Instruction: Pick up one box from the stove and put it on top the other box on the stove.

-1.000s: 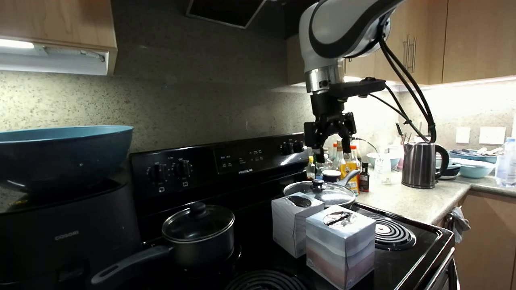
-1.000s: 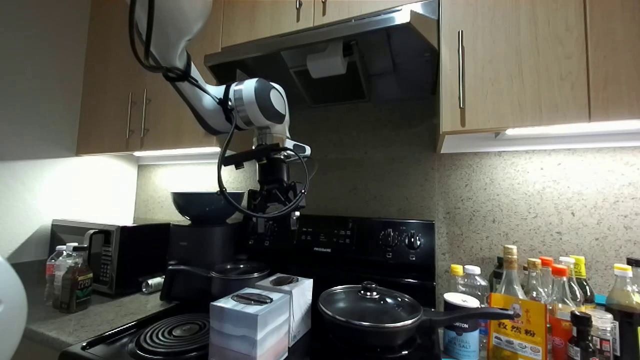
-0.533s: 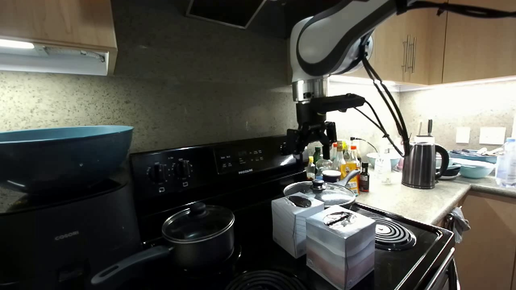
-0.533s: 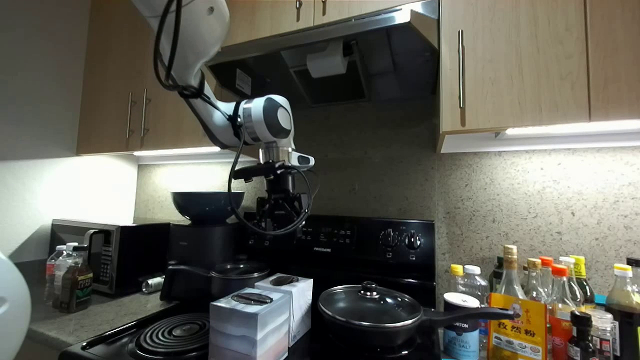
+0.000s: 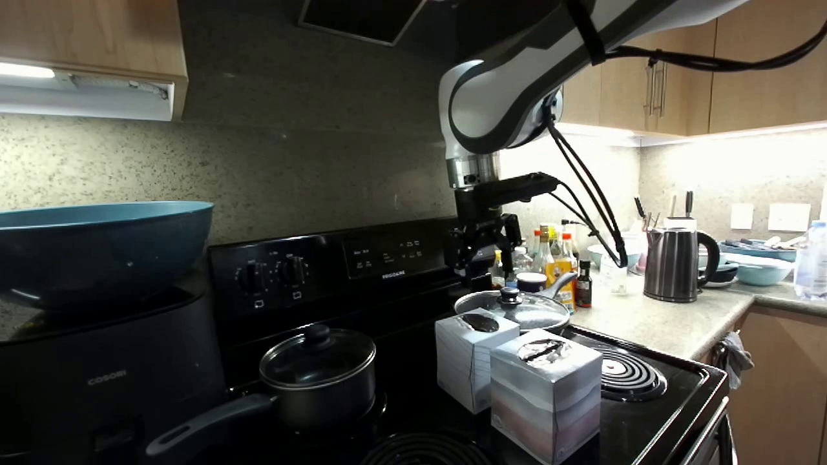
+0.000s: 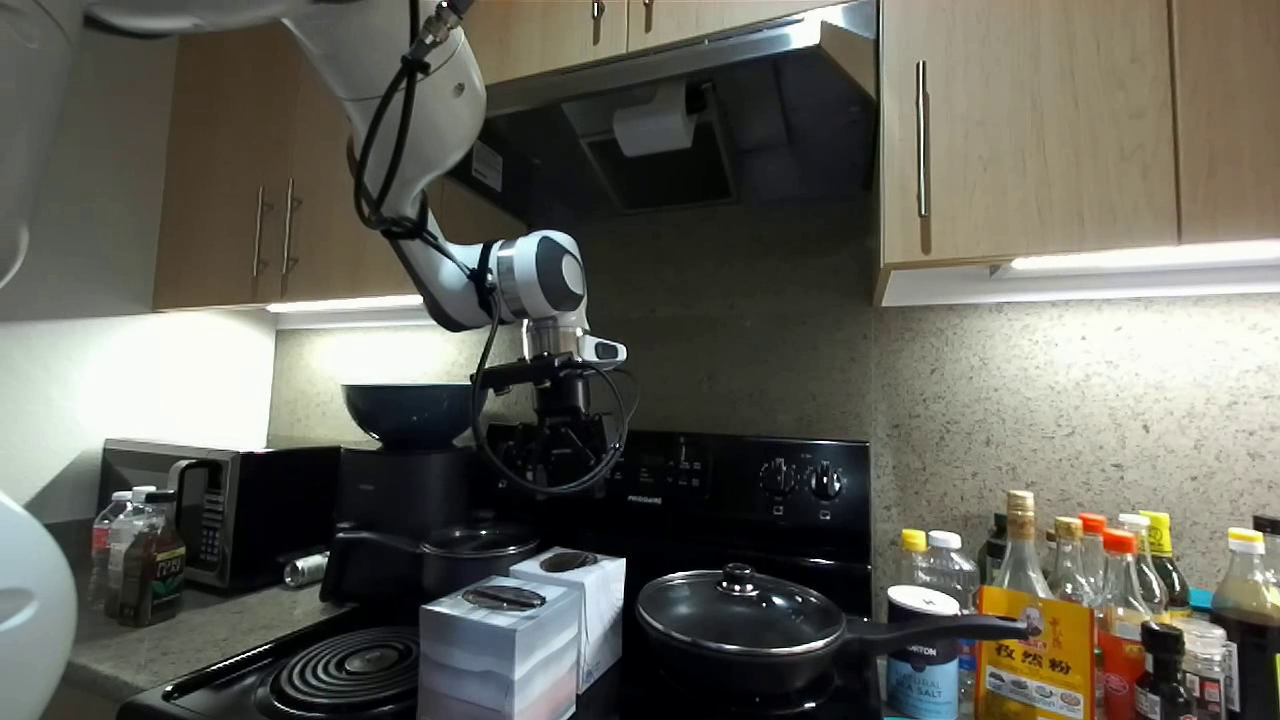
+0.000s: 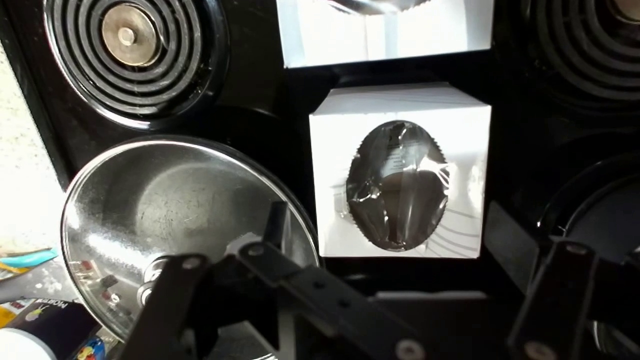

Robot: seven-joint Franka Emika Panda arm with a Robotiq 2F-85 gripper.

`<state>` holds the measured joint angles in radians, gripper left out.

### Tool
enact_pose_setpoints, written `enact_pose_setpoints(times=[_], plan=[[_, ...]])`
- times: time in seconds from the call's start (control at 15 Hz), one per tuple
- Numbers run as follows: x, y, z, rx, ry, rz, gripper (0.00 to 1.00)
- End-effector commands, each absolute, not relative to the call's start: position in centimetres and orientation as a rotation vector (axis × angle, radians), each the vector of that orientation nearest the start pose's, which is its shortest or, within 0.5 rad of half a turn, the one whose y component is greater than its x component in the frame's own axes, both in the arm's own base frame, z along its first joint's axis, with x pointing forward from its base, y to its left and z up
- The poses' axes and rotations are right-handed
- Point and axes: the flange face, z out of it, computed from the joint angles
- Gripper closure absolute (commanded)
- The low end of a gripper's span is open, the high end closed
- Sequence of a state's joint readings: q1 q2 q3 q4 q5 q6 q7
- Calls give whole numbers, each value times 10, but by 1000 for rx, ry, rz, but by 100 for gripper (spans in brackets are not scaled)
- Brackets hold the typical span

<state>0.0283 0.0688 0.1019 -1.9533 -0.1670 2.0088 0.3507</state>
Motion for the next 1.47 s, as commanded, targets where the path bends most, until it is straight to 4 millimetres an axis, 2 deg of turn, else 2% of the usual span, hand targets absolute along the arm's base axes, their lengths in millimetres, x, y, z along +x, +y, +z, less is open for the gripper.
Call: enact_pose_setpoints(times=[0.0, 0.47, 0.73, 0.93, 1.33, 1.4], plan=[[575, 66, 438, -3262, 216, -37, 0], [601, 80, 406, -3197, -19, 71, 0], [608, 102, 392, -3212, -83, 132, 0], [610, 110, 380, -3214, -90, 178, 0], [610, 95, 366, -3205, -23, 267, 0], [611, 91, 365, -3200, -9, 272, 12]])
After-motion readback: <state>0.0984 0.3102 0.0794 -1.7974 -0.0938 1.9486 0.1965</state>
